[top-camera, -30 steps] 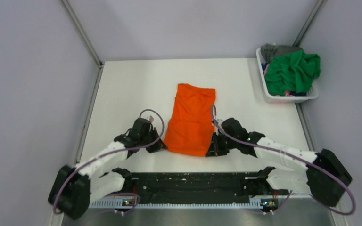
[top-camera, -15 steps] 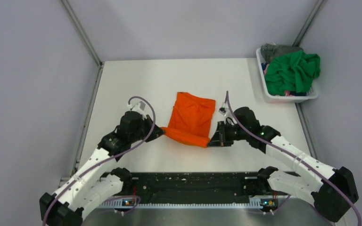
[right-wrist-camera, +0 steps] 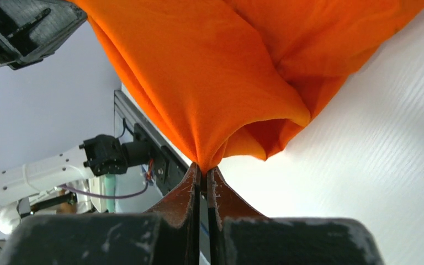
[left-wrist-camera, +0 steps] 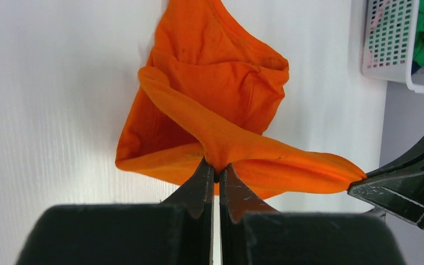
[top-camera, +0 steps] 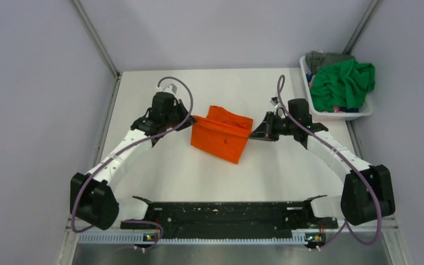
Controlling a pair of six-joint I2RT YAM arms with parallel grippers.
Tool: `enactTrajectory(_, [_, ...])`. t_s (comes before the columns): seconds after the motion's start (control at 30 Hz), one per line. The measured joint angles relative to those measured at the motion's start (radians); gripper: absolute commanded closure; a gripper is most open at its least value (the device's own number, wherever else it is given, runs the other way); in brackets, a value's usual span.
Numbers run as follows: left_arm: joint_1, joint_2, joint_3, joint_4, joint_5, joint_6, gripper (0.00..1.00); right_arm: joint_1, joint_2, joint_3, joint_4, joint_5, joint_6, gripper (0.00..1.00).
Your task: Fold and stack the t-shirts
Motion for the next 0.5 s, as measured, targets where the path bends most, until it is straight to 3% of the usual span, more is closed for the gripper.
enactTrajectory(0.5, [0.096,0.468,0.28,0.058,0.205,0.059,1.0,-0.113,0.302,0.081,0.129,-0.044,0.003,1.0])
